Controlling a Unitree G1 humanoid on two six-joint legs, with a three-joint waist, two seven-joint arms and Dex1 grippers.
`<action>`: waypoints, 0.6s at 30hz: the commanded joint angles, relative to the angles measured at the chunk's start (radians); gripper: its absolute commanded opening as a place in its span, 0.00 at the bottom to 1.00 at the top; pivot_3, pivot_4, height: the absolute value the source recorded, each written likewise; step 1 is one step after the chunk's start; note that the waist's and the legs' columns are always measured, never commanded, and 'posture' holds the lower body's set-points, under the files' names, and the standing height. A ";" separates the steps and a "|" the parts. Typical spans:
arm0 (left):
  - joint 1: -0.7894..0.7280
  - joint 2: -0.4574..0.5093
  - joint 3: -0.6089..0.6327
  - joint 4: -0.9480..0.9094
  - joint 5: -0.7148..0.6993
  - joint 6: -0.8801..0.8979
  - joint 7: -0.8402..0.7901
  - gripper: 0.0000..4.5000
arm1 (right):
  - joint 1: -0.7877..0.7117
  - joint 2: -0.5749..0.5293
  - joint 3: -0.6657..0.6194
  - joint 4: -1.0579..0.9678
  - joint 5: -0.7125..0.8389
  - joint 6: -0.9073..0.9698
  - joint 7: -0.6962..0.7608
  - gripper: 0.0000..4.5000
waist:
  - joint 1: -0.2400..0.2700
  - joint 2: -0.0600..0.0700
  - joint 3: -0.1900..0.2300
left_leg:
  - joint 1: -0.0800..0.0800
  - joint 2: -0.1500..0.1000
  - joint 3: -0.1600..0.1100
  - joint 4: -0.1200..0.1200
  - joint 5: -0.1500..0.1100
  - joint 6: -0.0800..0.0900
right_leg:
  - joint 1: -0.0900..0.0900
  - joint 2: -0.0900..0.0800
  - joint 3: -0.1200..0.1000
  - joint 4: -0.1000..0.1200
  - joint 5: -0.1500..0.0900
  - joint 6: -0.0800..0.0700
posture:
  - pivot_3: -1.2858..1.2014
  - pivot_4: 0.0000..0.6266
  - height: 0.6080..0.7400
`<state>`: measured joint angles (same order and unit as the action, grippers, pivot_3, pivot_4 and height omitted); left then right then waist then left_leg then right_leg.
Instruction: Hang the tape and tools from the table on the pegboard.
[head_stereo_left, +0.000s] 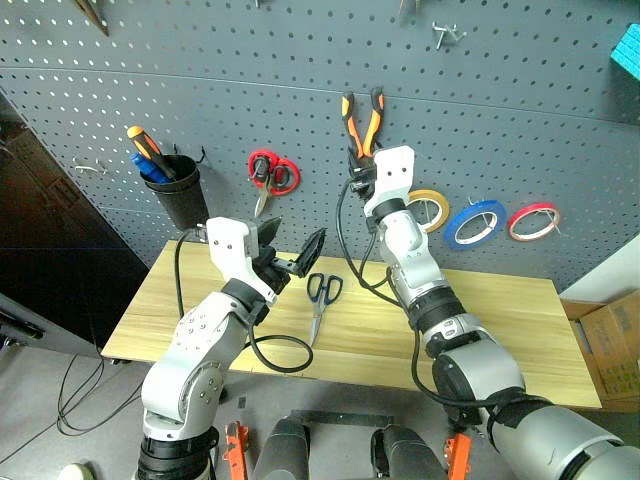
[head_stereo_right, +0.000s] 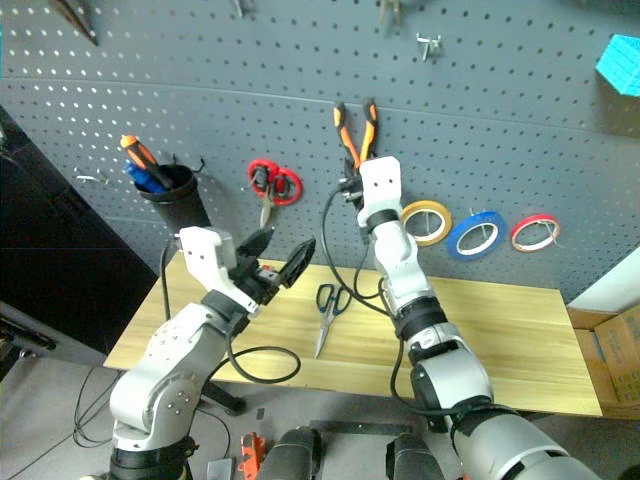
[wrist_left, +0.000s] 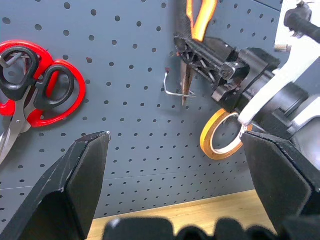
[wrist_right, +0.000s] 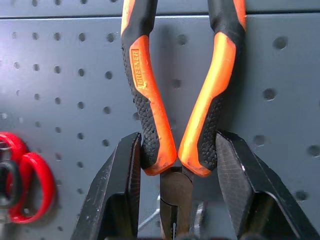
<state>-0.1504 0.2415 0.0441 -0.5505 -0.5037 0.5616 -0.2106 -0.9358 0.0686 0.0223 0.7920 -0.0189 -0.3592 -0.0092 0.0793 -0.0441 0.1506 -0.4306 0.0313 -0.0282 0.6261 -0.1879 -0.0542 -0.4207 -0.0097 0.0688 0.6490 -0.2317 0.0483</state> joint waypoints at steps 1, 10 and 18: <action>0.003 0.002 -0.003 -0.046 -0.003 -0.007 -0.007 1.00 | 0.000 0.009 -0.002 0.008 -0.009 -0.039 -0.008 0.39 | 0.001 0.000 -0.001 | 0.000 0.000 0.000 0.000 0.000 0.000 | 0.000 0.000 0.000 0.000 0.000 0.000 | 0.64 0.10 1.00; -0.003 0.001 -0.008 -0.051 -0.007 0.006 -0.002 1.00 | 0.056 -0.017 0.020 0.050 -0.050 0.073 0.003 0.39 | 0.002 0.003 -0.011 | 0.001 0.000 0.000 0.001 0.001 0.000 | 0.001 0.000 0.000 0.001 0.000 -0.001 | 0.64 0.10 1.00; -0.032 0.001 -0.010 -0.024 -0.005 0.006 -0.013 1.00 | 0.050 -0.044 0.005 0.012 -0.050 0.125 -0.001 0.83 | 0.000 0.005 -0.012 | 0.014 0.000 0.000 0.000 0.001 0.001 | 0.014 0.001 0.001 -0.002 -0.003 -0.006 | 0.63 0.10 1.00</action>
<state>-0.1639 0.2424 0.0357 -0.5515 -0.5049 0.5776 -0.2116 -0.8720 0.0358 0.0392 0.8398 -0.0697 -0.2306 -0.0016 0.0788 -0.0392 0.1384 -0.4168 0.0313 -0.0283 0.6263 -0.1873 -0.0534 -0.4068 -0.0092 0.0696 0.6476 -0.2347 0.0423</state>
